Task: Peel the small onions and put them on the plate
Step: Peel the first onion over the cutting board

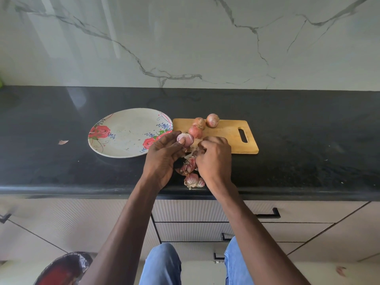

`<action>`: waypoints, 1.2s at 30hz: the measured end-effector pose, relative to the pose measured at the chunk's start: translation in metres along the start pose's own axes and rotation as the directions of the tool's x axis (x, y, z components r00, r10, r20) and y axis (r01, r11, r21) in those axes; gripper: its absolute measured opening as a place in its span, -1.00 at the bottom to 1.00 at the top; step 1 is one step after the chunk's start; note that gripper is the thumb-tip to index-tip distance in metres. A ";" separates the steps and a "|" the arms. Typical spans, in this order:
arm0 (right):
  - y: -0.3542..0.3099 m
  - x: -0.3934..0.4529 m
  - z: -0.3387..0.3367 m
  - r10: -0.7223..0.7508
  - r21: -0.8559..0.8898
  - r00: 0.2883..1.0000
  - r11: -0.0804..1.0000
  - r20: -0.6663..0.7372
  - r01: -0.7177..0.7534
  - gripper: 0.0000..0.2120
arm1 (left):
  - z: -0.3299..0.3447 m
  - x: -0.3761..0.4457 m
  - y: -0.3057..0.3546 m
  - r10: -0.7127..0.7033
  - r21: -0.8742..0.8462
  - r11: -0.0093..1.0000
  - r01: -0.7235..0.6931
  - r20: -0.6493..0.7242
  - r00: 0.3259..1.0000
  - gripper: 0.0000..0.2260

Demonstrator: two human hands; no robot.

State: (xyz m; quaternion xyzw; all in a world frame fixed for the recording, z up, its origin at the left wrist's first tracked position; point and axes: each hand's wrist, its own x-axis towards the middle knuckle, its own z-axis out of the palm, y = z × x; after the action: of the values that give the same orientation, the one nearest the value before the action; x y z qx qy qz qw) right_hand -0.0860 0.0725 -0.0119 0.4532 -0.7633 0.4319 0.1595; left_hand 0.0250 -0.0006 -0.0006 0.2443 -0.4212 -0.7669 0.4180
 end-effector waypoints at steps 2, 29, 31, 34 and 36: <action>0.001 0.002 -0.002 -0.016 0.102 0.999 0.995 -0.046 0.020 -0.82 | -0.001 0.000 0.000 0.000 -0.007 1.000 0.000 -0.005 1.000 -0.83; -0.002 -0.003 0.000 -0.130 0.187 0.990 0.972 -0.061 0.139 -0.86 | 0.002 -0.009 0.001 0.075 0.160 0.981 -0.105 0.182 0.980 -0.80; -0.004 -0.004 -0.001 -0.125 0.191 0.990 0.972 -0.068 0.136 -0.86 | 0.003 -0.009 0.002 0.063 0.151 0.984 -0.091 0.179 0.982 -0.81; -0.008 -0.005 -0.003 -0.115 0.198 0.988 0.971 -0.101 0.133 -0.83 | 0.001 -0.007 0.001 0.036 0.143 0.988 -0.060 0.165 0.986 -0.82; -0.008 -0.004 -0.004 -0.104 0.206 0.987 0.970 -0.122 0.127 -0.83 | -0.001 -0.003 0.000 0.011 0.124 0.992 -0.028 0.140 0.990 -0.82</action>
State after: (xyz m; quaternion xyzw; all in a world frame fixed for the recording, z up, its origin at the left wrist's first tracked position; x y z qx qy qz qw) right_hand -0.0779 0.0763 -0.0082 0.4868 -0.6748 0.5257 0.1767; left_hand 0.0279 0.0016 -0.0010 0.2121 -0.4990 -0.7500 0.3789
